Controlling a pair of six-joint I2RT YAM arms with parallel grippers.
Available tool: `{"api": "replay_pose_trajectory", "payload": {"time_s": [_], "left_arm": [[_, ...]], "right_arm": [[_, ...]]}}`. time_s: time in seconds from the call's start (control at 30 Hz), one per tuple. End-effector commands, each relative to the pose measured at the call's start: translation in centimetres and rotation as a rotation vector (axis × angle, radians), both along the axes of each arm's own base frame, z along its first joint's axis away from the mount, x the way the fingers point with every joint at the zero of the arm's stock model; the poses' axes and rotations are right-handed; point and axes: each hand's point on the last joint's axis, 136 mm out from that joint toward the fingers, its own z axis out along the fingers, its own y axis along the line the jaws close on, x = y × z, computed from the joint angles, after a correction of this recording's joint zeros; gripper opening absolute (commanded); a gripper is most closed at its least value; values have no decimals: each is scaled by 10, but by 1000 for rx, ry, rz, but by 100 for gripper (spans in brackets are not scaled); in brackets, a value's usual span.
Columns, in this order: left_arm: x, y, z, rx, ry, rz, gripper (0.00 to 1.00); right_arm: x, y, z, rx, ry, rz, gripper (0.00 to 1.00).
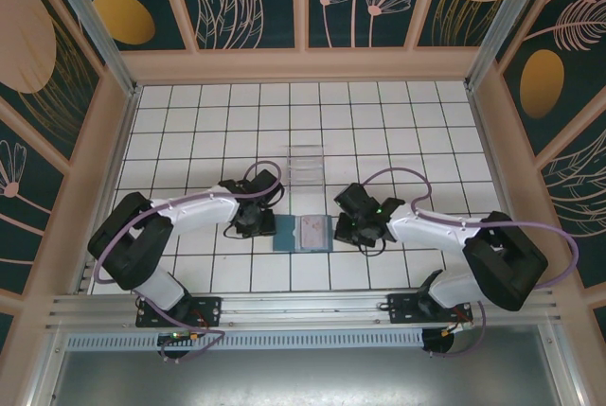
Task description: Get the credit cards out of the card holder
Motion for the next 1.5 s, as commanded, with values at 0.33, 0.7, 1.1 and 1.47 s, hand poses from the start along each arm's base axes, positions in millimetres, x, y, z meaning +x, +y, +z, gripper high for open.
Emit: {"api": "replay_pose_trajectory", "payload": {"time_s": [0.33, 0.7, 1.1, 1.47], "left_arm": [[18, -16, 53, -113, -128, 27, 36], [40, -61, 131, -328, -211, -22, 33], [31, -124, 131, -545, -112, -110, 27], [20, -136, 105, -550, -44, -113, 25]], "right_arm": [[15, -14, 41, -73, -88, -47, 25], [31, 11, 86, -17, -140, -9, 27], [21, 56, 49, 158, -37, 34, 21], [8, 46, 13, 175, 34, -31, 19]]}}
